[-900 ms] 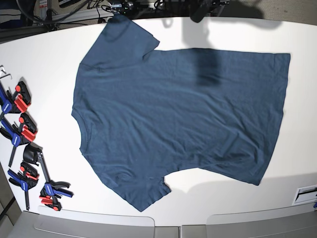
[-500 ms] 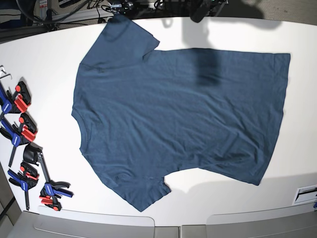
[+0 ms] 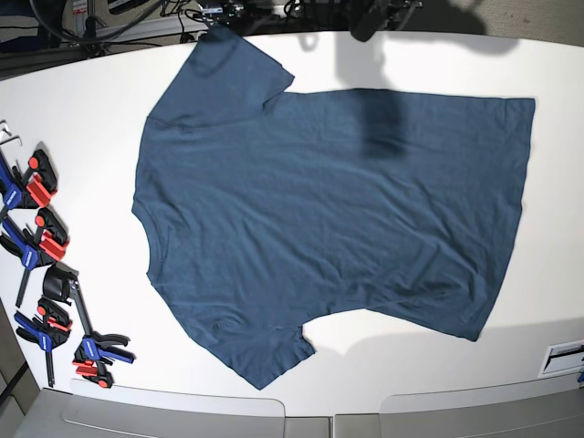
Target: Fold the T-shirt properly
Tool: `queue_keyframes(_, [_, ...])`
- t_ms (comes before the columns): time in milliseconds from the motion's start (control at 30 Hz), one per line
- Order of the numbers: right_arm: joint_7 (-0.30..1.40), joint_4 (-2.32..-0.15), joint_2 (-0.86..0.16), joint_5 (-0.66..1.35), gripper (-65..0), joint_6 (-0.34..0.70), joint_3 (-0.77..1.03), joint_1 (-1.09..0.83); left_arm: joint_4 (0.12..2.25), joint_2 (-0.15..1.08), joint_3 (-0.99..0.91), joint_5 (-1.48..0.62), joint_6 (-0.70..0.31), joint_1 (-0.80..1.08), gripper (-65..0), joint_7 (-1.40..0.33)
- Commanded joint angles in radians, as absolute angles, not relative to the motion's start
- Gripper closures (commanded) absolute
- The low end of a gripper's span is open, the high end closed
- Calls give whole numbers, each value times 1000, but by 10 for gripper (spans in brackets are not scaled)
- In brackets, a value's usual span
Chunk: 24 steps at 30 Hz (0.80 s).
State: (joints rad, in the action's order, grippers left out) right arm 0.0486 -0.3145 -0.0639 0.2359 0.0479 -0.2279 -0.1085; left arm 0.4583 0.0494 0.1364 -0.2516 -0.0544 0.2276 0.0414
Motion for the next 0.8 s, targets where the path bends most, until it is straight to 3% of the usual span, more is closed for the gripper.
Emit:
queue_keyframes(0, [42, -324, -67, 232, 0, 45, -228, -115, 461, 66, 137, -251, -57, 245, 0, 44])
queue_keyframes(367, [41, -464, -129, 232, 0, 44, -227, -220, 530, 171, 137, -252, -57, 344, 0, 49])
queue_keyframes(767, [41, -817, -278, 233, 0, 37, -227, -517, 880, 305, 137, -252, -57, 662, 0, 48])
